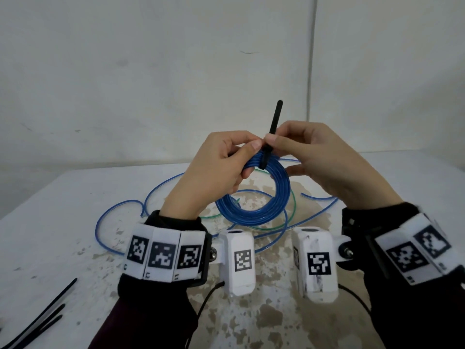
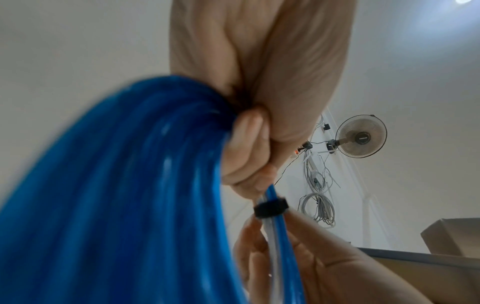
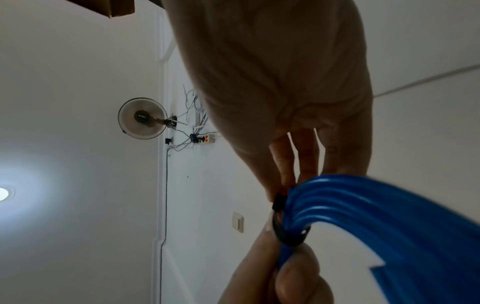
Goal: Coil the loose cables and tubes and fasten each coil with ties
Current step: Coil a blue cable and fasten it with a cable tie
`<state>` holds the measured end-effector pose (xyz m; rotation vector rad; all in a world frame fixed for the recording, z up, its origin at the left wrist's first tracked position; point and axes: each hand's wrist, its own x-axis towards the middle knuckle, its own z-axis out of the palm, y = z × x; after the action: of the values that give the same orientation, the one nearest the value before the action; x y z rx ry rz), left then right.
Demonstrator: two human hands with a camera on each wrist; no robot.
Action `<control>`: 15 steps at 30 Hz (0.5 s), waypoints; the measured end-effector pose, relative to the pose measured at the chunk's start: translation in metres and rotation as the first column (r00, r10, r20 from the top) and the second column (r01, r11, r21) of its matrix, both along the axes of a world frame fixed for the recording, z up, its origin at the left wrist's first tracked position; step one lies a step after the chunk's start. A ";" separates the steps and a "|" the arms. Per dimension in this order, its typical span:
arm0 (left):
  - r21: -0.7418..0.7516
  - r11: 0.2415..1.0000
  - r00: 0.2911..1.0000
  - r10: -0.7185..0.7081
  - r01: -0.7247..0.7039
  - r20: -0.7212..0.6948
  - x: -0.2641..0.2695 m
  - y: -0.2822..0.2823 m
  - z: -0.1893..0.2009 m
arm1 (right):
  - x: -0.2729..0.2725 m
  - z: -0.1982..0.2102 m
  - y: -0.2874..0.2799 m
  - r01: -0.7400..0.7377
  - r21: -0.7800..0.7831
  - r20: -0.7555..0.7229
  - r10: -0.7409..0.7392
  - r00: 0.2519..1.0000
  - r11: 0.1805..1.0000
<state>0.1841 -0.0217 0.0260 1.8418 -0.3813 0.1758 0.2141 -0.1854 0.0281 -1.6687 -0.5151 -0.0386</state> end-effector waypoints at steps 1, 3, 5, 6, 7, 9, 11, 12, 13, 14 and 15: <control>-0.009 1.000 1.000 0.003 -0.003 -0.008 0.000 0.000 0.000 | 0.000 0.000 0.001 0.027 0.011 0.032 -0.027 0.999 1.000; -0.039 0.999 0.999 0.017 -0.018 -0.031 0.000 -0.002 0.000 | -0.001 0.001 0.002 0.070 0.016 0.114 -0.072 0.991 0.997; -0.061 0.997 0.998 0.037 -0.040 -0.058 0.000 -0.004 -0.001 | -0.001 0.001 0.003 0.116 -0.025 0.204 -0.108 0.973 0.993; -0.059 0.997 0.997 0.048 -0.052 -0.064 0.001 -0.004 -0.002 | -0.001 0.001 0.004 0.134 -0.049 0.242 -0.118 0.963 0.990; -0.052 0.997 0.996 0.057 -0.060 -0.064 0.001 -0.005 -0.002 | -0.001 0.000 0.004 0.146 -0.074 0.272 -0.121 0.955 0.987; -0.037 0.996 0.996 0.074 -0.076 -0.057 0.002 -0.005 -0.004 | -0.001 0.000 0.004 0.157 -0.111 0.304 -0.117 0.946 0.981; -0.031 0.997 0.997 0.070 -0.071 -0.037 0.002 -0.005 -0.003 | -0.002 0.001 0.003 0.161 -0.114 0.311 -0.118 0.943 0.980; -0.033 0.998 0.998 0.053 -0.054 -0.024 0.001 -0.005 -0.002 | -0.002 0.001 0.003 0.162 -0.098 0.307 -0.125 0.943 0.982; -0.039 0.999 0.999 0.033 -0.034 -0.014 0.001 -0.006 -0.001 | -0.002 0.002 0.002 0.163 -0.073 0.299 -0.134 0.945 0.984; -0.044 0.999 1.000 0.020 -0.020 -0.005 0.000 -0.006 0.000 | -0.001 0.002 0.002 0.164 -0.048 0.291 -0.143 0.946 0.985; -0.046 0.999 1.000 0.016 -0.015 0.004 -0.001 -0.006 0.001 | -0.001 0.002 0.003 0.166 -0.028 0.284 -0.151 0.947 0.986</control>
<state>0.1834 -0.0275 0.0266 1.7993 -0.3634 0.1977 0.2129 -0.1828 0.0301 -1.7623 -0.5969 -0.3889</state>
